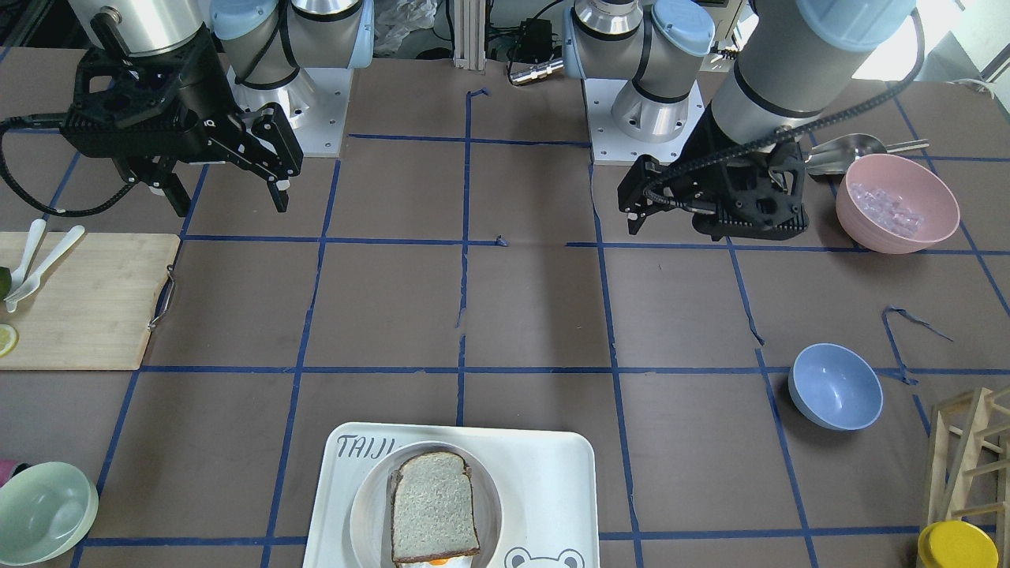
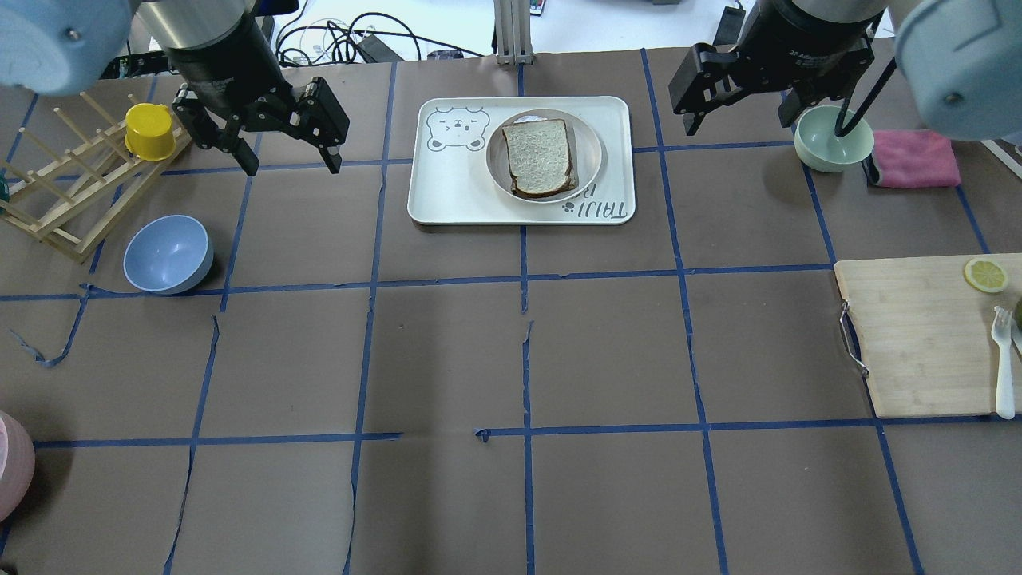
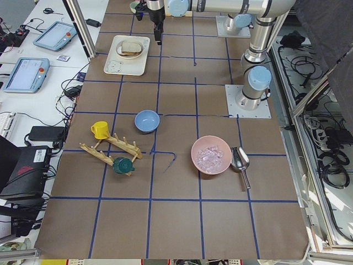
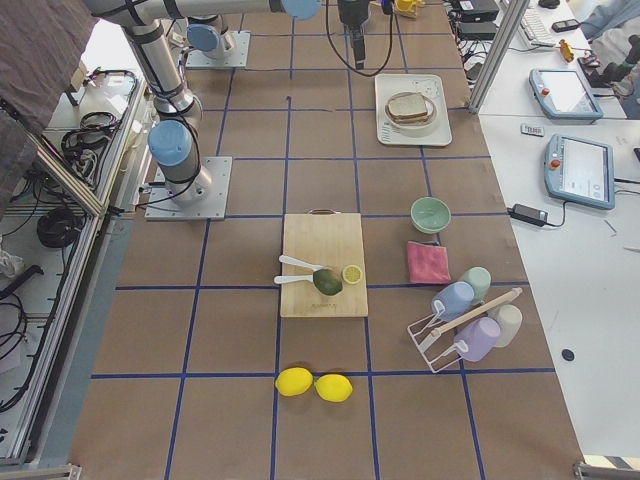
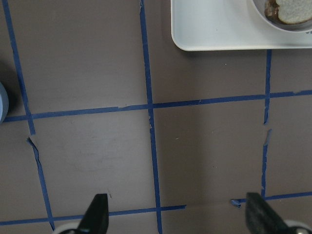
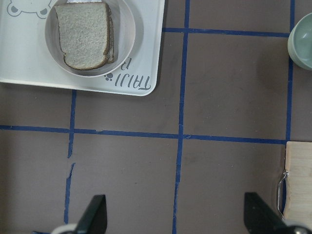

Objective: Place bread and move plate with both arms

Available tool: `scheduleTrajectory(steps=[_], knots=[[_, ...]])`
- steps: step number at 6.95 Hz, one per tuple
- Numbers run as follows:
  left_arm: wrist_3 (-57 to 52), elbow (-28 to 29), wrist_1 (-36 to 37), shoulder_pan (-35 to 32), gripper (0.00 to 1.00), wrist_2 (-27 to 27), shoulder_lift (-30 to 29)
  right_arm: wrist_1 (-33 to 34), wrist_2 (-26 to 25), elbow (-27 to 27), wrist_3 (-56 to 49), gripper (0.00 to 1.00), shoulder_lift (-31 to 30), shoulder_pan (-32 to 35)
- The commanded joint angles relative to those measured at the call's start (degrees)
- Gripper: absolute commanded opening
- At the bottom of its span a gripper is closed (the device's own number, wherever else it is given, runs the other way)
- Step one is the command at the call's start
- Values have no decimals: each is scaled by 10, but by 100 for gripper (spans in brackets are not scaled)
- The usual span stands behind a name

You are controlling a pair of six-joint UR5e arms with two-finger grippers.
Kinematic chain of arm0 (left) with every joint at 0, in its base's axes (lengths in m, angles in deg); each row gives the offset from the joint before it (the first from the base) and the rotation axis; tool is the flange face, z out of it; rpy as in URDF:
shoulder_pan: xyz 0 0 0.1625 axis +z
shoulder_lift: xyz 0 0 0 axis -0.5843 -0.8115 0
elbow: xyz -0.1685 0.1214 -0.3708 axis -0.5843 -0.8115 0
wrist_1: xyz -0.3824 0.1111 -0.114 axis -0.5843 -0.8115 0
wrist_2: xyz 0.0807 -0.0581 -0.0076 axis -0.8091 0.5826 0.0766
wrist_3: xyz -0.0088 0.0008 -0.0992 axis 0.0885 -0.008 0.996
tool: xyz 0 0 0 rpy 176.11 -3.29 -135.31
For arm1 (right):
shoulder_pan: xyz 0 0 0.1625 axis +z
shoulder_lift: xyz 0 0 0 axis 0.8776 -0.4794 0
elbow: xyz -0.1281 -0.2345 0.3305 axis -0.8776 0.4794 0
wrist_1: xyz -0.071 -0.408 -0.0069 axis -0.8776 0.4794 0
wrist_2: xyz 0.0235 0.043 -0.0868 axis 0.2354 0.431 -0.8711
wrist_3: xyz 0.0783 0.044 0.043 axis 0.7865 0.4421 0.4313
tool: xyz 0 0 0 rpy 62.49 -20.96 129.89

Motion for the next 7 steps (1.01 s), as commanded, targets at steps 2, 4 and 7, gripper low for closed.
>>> scheduleTrajectory(steps=[2,4,7], knots=[[3,-99,82,5,100,0,65,5,-1,3,0,100,2,-3],[-5,-106,82,25,100,0,76,1,1,0,1,100,-2,-3],[-6,-106,75,31,100,0,77,-5,-2,6,0,100,-4,0]])
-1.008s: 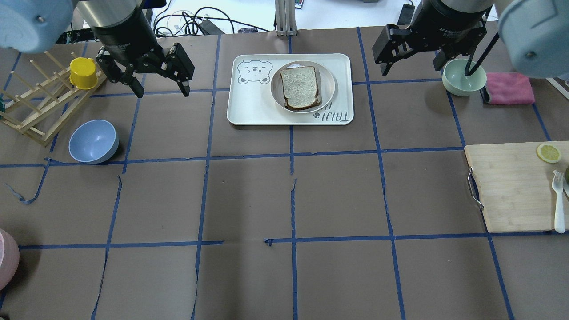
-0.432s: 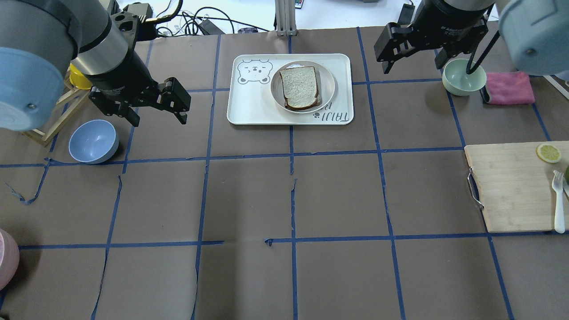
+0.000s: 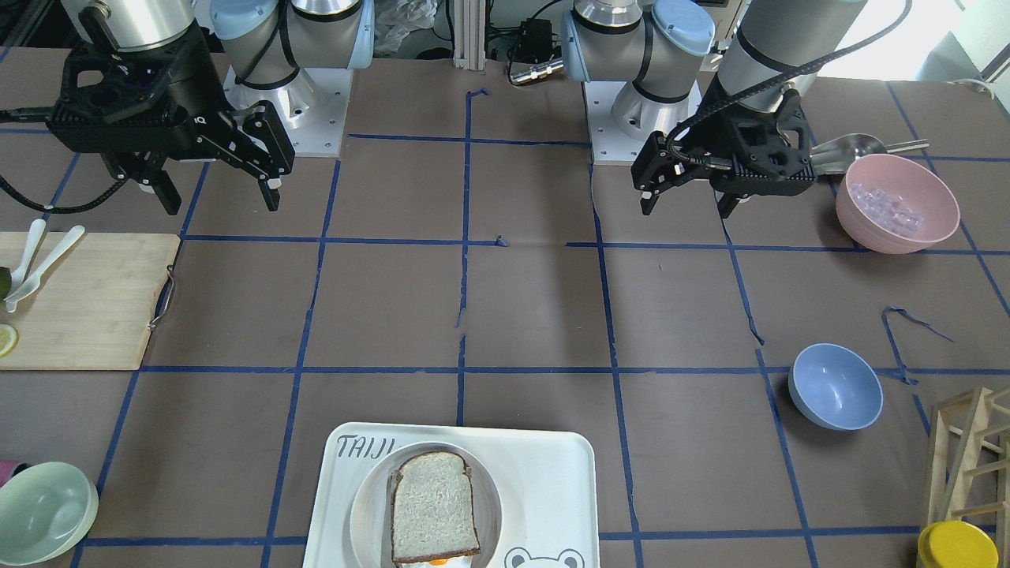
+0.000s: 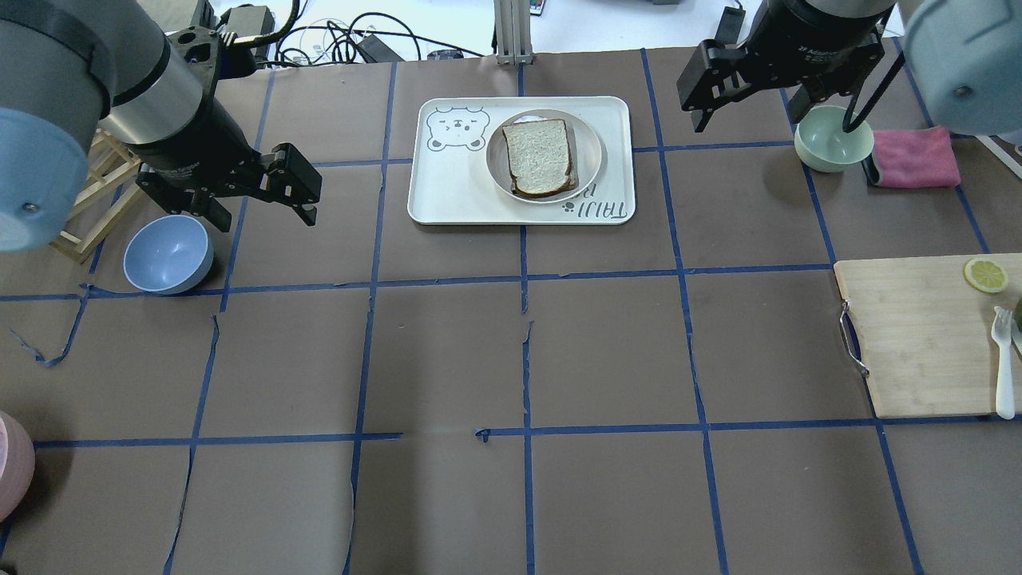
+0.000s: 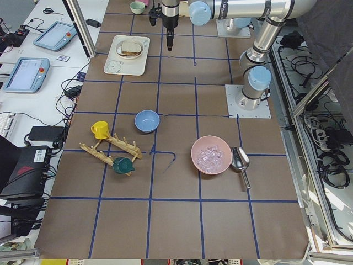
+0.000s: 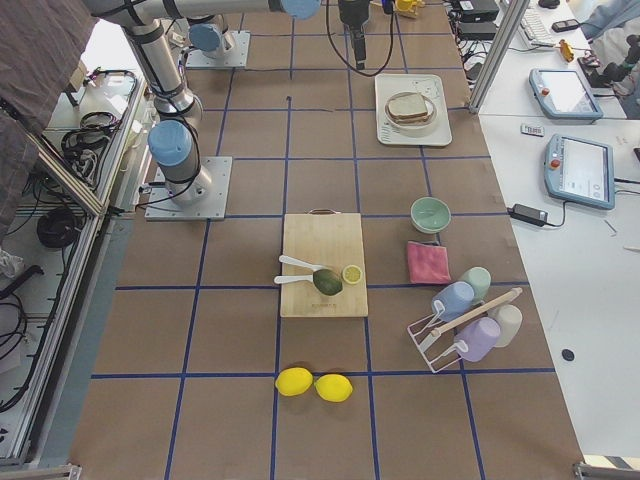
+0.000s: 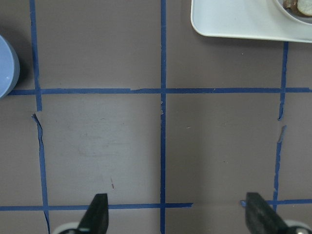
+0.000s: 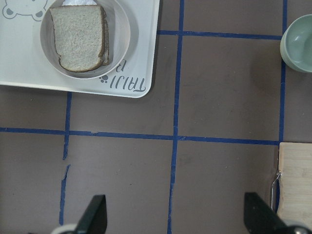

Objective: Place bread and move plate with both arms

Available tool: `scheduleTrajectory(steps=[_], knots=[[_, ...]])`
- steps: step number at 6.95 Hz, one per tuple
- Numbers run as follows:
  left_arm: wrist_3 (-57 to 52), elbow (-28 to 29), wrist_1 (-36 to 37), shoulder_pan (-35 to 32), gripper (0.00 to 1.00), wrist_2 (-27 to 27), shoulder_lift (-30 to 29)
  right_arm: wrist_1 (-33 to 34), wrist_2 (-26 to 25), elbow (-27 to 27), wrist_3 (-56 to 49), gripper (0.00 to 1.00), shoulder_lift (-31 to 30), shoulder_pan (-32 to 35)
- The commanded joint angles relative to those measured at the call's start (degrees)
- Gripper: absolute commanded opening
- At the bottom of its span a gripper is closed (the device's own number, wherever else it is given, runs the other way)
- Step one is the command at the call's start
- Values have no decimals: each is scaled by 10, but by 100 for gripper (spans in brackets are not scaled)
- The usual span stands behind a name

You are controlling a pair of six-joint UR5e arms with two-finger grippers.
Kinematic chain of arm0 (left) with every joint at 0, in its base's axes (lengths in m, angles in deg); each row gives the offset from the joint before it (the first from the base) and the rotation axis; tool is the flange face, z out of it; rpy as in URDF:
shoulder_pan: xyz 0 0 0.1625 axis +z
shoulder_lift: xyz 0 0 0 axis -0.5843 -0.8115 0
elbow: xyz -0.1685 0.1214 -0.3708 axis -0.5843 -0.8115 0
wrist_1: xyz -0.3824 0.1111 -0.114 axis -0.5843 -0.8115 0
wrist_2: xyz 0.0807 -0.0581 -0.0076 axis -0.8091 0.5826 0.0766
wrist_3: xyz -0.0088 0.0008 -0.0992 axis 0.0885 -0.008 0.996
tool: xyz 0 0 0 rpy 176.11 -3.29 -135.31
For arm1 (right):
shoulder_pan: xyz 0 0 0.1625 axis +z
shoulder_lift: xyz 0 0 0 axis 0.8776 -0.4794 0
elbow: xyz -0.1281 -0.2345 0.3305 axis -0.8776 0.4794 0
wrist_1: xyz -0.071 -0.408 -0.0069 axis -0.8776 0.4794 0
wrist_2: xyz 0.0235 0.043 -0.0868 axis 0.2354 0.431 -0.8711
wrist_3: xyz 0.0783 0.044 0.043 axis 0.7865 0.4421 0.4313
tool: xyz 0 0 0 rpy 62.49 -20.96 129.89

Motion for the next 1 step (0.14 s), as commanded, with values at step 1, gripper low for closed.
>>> scheduleTrajectory(steps=[1], knots=[[0,0,-4,1,100,-2,3,-1,5,4,2,100,0,-1]])
